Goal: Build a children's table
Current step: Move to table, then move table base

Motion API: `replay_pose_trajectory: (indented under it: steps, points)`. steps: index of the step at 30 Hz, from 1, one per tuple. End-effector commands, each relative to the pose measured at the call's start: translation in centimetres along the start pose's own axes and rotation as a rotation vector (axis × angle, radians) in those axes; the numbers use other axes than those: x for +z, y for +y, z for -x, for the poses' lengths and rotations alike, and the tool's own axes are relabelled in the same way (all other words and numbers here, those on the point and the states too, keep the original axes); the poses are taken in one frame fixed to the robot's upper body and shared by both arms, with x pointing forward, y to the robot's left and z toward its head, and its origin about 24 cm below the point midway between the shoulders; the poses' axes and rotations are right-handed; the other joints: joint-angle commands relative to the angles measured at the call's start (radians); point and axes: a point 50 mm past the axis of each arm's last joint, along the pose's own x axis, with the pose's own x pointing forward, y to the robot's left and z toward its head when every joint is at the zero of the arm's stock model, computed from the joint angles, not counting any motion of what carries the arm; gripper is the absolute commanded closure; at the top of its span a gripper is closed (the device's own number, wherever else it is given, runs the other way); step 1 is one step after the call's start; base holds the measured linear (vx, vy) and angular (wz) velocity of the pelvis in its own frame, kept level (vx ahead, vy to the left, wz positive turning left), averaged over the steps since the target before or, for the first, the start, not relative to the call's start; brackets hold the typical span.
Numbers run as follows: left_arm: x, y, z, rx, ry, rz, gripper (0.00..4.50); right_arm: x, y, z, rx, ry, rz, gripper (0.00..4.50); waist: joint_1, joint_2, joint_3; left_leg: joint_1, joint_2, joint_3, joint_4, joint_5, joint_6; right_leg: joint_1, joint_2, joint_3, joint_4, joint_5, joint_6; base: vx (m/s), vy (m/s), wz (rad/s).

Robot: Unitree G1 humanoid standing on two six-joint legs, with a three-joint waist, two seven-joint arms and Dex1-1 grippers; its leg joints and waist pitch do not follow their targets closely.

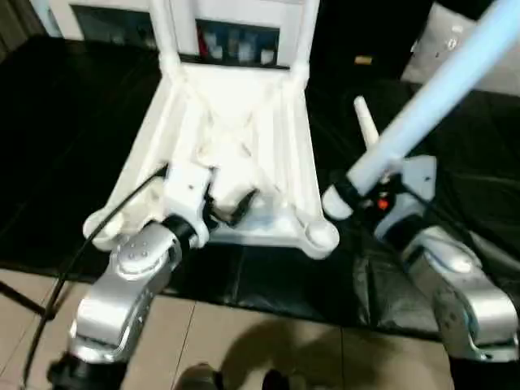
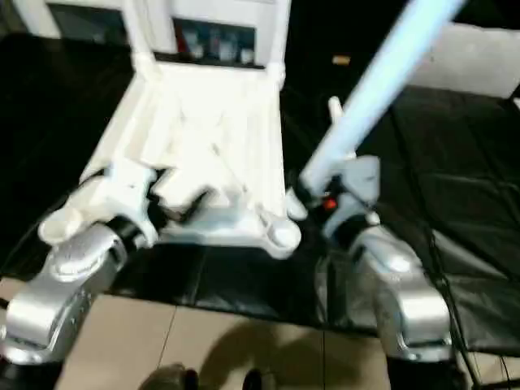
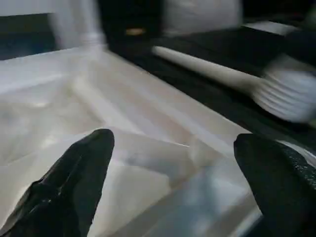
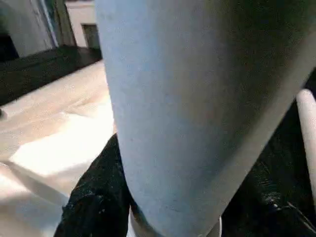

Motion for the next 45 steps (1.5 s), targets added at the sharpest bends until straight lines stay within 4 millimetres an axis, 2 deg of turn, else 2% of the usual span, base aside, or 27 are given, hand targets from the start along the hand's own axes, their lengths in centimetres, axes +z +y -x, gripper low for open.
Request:
replay_pose_trajectory:
  steps: [1, 2, 3, 4, 5, 7, 8, 9, 10, 11, 12, 14, 17, 21, 23, 27, 29, 34, 35, 36, 39, 42, 43, 44, 45]
  points:
    - [0.2, -0.6, -0.5, -0.111, -0.006, -0.016, 0.1, 1.0, -0.1, 0.0, 0.014, -0.056, -0.004, 2.59, -0.007, 0.01, -0.061, 0.016, 0.149, -0.063, -0.081, -0.081, 0.124, 0.049, -0.211, 0.095, -0.088, -0.251, 0.038, 0.0, 0.0, 0.0]
    - [0.2, -0.6, -0.7, -0.147, -0.002, -0.027, 0.1, 0.9, -0.2, 0.0, 0.013, -0.058, -0.011, 2.59, -0.002, 0.009, -0.062, 0.007, 0.129, -0.045, -0.074, -0.061, 0.118, 0.058, -0.221, 0.102, -0.092, -0.236, -0.002, 0.0, 0.0, 0.0]
    - [0.2, -0.6, -0.7, -0.155, -0.001, -0.03, 0.1, 0.9, -0.2, 0.0, 0.012, -0.059, -0.012, 2.59, 0.006, 0.016, -0.066, 0.001, 0.118, -0.033, -0.067, -0.027, 0.11, 0.065, -0.22, 0.103, -0.093, -0.221, -0.023, 0.0, 0.0, 0.0]
    - [0.2, -0.9, -0.9, -0.232, 0.007, -0.038, 0.1, 1.0, -0.2, 0.0, 0.019, -0.08, 0.014, 2.59, 0.006, 0.013, -0.067, -0.002, 0.118, -0.03, -0.067, -0.012, 0.111, 0.067, -0.214, 0.101, -0.091, -0.206, -0.027, 0.0, 0.0, 0.0]
    - [0.0, -1.1, -1.2, -0.316, 0.028, -0.057, 0.28, 0.8, -0.4, 0.0, 0.019, -0.047, 0.021, 2.59, 0.011, 0.027, -0.071, 0.005, 0.122, -0.029, -0.068, 0.007, 0.118, 0.06, -0.206, 0.095, -0.092, -0.191, -0.024, 0.0, 0.0, 0.0]
    - [-0.4, -1.6, -1.6, -0.476, 0.074, -0.098, 0.39, 0.7, -0.4, 0.1, 0.063, -0.013, 0.023, 2.59, 0.008, 0.036, -0.075, 0.012, 0.136, -0.035, -0.07, 0.024, 0.135, 0.054, -0.203, 0.091, -0.076, -0.117, -0.037, 0.0, 0.0, 0.0]
    - [-0.8, -1.8, -1.8, -0.547, 0.11, -0.112, 0.39, 0.7, -0.5, 0.4, 0.086, -0.007, 0.043, 2.59, 0.006, 0.031, -0.076, 0.012, 0.142, -0.034, -0.07, 0.026, 0.147, 0.055, -0.212, 0.093, -0.07, -0.077, -0.053, 0.0, 0.0, 0.0]
    - [-0.9, -1.8, -1.8, -0.57, 0.122, -0.115, 0.57, 0.7, -0.5, 0.4, 0.094, -0.007, 0.05, 2.59, 0.01, 0.034, -0.075, 0.011, 0.136, -0.028, -0.068, 0.018, 0.151, 0.056, -0.219, 0.095, -0.072, -0.07, -0.065, 0.0, 0.0, 0.0]
    - [-1.2, -1.8, -2.0, -0.598, 0.148, -0.128, 0.57, 0.6, -0.6, 0.7, 0.104, -0.002, 0.06, 2.59, 0.009, 0.033, -0.074, 0.009, 0.134, -0.024, -0.069, 0.011, 0.149, 0.058, -0.221, 0.096, -0.072, -0.07, -0.071, 0.0, 0.0, 0.0]
    - [-1.4, -1.9, -2.1, -0.613, 0.165, -0.137, 0.66, 0.6, -0.6, 0.8, 0.111, 0.003, 0.063, 2.59, 0.011, 0.033, -0.075, 0.003, 0.131, -0.021, -0.068, 0.007, 0.145, 0.066, -0.225, 0.095, -0.073, -0.079, -0.077, 0.0, 0.0, 0.0]
    - [-1.7, -1.9, -2.6, -0.612, 0.189, -0.126, 0.74, 0.5, -0.7, 1.1, 0.119, 0.011, 0.058, 2.59, 0.011, 0.033, -0.077, 0.003, 0.134, -0.02, -0.069, 0.006, 0.141, 0.066, -0.224, 0.093, -0.072, -0.082, -0.084, 0.0, 0.0, 0.0]
    - [-1.9, -1.9, -3.0, -0.608, 0.202, -0.116, 0.88, 0.5, -0.7, 1.3, 0.121, 0.015, 0.056, 2.59, 0.011, 0.033, -0.075, 0.003, 0.132, -0.015, -0.068, -0.002, 0.144, 0.064, -0.224, 0.092, -0.078, -0.108, -0.085, 0.0, 0.0, 0.0]
    - [-1.8, -2.0, -4.8, -0.588, 0.177, -0.057, 1.17, 0.1, -0.8, 1.7, 0.132, 0.048, 0.039, 2.59, 0.016, 0.032, -0.076, 0.011, 0.13, -0.006, -0.067, -0.017, 0.147, 0.061, -0.223, 0.086, -0.088, -0.152, -0.086, 0.0, 0.0, 0.0]
    - [-1.6, -1.9, -5.7, -0.563, 0.127, -0.034, 1.46, 0.1, -0.6, 1.6, 0.142, 0.047, 0.033, 2.59, 0.016, 0.027, -0.083, -0.001, 0.135, -0.011, -0.067, -0.001, 0.159, 0.067, -0.232, 0.081, -0.081, -0.145, -0.081, 0.0, 0.0, 0.0]
    - [-1.0, -1.7, -6.4, -0.543, 0.076, -0.021, 1.67, 0.4, -0.8, 1.4, 0.141, 0.041, 0.034, 2.59, 0.017, 0.021, -0.082, -0.002, 0.127, -0.005, -0.065, 0.006, 0.167, 0.066, -0.23, 0.08, -0.086, -0.158, -0.069, 0.0, 0.0, 0.0]
    - [-0.7, -1.5, -7.1, -0.54, 0.066, -0.032, 1.94, 0.3, -0.8, 1.3, 0.154, 0.049, 0.036, 2.59, 0.025, 0.023, -0.087, 0.001, 0.134, -0.007, -0.064, 0.023, 0.178, 0.062, -0.23, 0.075, -0.082, -0.147, -0.058, 0.0, 0.0, 0.0]
    - [-0.6, -1.4, -7.3, -0.536, 0.066, -0.031, 2.07, 0.3, -0.8, 1.3, 0.158, 0.05, 0.038, 2.59, 0.028, 0.026, -0.09, -0.002, 0.138, -0.01, -0.063, 0.033, 0.182, 0.064, -0.233, 0.074, -0.076, -0.121, -0.06, 0.0, 0.0, 0.0]
    - [-1.2, -1.5, -7.1, -0.61, 0.085, -0.11, 2.39, 0.1, -0.6, 1.5, 0.179, 0.069, 0.048, 2.59, 0.032, 0.024, -0.091, -0.005, 0.137, -0.011, -0.062, 0.045, 0.194, 0.064, -0.235, 0.073, -0.076, -0.096, -0.048, 0.0, 0.0, 0.0]
    - [-1.8, -1.6, -6.9, -0.652, 0.116, -0.149, 2.51, 0.0, -0.6, 1.5, 0.184, 0.076, 0.05, 2.59, 0.034, 0.031, -0.091, -0.004, 0.136, -0.011, -0.062, 0.043, 0.193, 0.064, -0.235, 0.074, -0.075, -0.096, -0.041, 0.0, 0.0, 0.0]
    - [-2.2, -1.7, -6.7, -0.668, 0.14, -0.171, 2.6, -0.1, -0.6, 1.6, 0.184, 0.08, 0.051, 2.59, 0.035, 0.029, -0.092, -0.003, 0.14, -0.012, -0.063, 0.038, 0.191, 0.063, -0.235, 0.074, -0.074, -0.097, -0.035, 0.0, 0.0, 0.0]
    - [-2.7, -1.8, -6.5, -0.69, 0.179, -0.174, 2.89, -0.2, -0.6, 1.6, 0.184, 0.085, 0.053, 2.59, 0.035, 0.03, -0.093, 0.0, 0.146, -0.014, -0.065, 0.026, 0.181, 0.063, -0.24, 0.074, -0.072, -0.097, -0.053, 0.0, 0.0, 0.0]
    - [-2.3, -0.7, -8.1, -0.472, 0.132, -0.15, 2.93, -0.2, -0.6, 1.6, 0.18, 0.085, 0.055, 2.59, 0.037, 0.03, -0.093, -0.001, 0.14, -0.008, -0.06, 0.014, 0.173, 0.065, -0.237, 0.072, -0.078, -0.105, -0.068, 0.0, 0.0, 0.0]
    - [-1.9, -0.2, -8.7, -0.396, 0.101, -0.102, 2.93, -0.2, -0.6, 1.5, 0.178, 0.083, 0.054, 2.59, 0.039, 0.03, -0.094, 0.0, 0.14, -0.009, -0.06, 0.013, 0.172, 0.065, -0.236, 0.071, -0.078, -0.108, -0.069, 0.0, 0.0, 0.0]
    - [-0.8, 0.7, -9.5, -0.324, 0.033, 0.017, 2.93, -0.1, -0.6, 1.5, 0.175, 0.082, 0.054, 2.59, 0.04, 0.024, -0.1, 0.002, 0.144, -0.009, -0.059, 0.013, 0.17, 0.067, -0.237, 0.07, -0.077, -0.109, -0.075, 0.0, 0.0, 0.0]
    - [-0.8, 0.7, -9.5, -0.324, 0.033, 0.017, 2.93, -0.1, -0.6, 1.5, 0.175, 0.082, 0.054, 2.59, 0.044, 0.027, -0.1, 0.004, 0.144, -0.01, -0.059, 0.015, 0.166, 0.066, -0.241, 0.069, -0.076, -0.109, -0.082, 0.0, 0.0, 0.0]
